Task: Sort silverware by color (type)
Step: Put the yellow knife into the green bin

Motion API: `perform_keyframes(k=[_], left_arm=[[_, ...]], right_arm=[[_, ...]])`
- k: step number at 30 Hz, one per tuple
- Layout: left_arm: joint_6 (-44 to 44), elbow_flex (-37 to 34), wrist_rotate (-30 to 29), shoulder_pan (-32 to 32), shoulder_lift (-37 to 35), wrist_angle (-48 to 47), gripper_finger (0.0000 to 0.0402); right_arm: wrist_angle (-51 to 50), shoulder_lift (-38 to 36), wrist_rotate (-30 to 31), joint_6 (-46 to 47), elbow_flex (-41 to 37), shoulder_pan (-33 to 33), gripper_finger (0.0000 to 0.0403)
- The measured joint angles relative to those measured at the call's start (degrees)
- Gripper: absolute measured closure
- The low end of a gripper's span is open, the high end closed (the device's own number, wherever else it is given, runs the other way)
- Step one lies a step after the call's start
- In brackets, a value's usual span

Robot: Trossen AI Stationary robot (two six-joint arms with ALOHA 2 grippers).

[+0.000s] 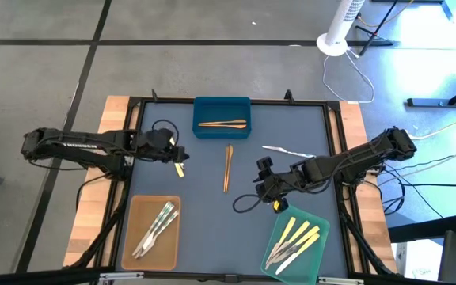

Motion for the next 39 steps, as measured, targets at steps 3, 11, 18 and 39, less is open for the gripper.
perform_keyframes(k=[3, 11, 18, 39], left_arm=[[-4.19, 0.0, 3.39, 0.32, 1.08, -4.47, 0.0225], [-9.76, 0.0, 6.13, 0.3, 6.36, -13.08, 0.0225], [-9.92, 0.0, 5.49, 0.3, 14.13, -13.09, 0.0225], [-11.66, -0.01, 1.09, 0.3, 24.24, -8.39, 0.0225]], right_arm=[[-0.01, -0.02, 0.0, -0.02, 0.0, 0.0, 0.0226], [-0.01, 0.01, -0.02, -0.33, 0.0, 0.0, 0.0226], [-0.01, 0.01, -0.02, -0.34, 0.0, 0.0, 0.0226], [0.01, 0.01, -0.04, -0.37, 0.0, 0.0, 0.0226]])
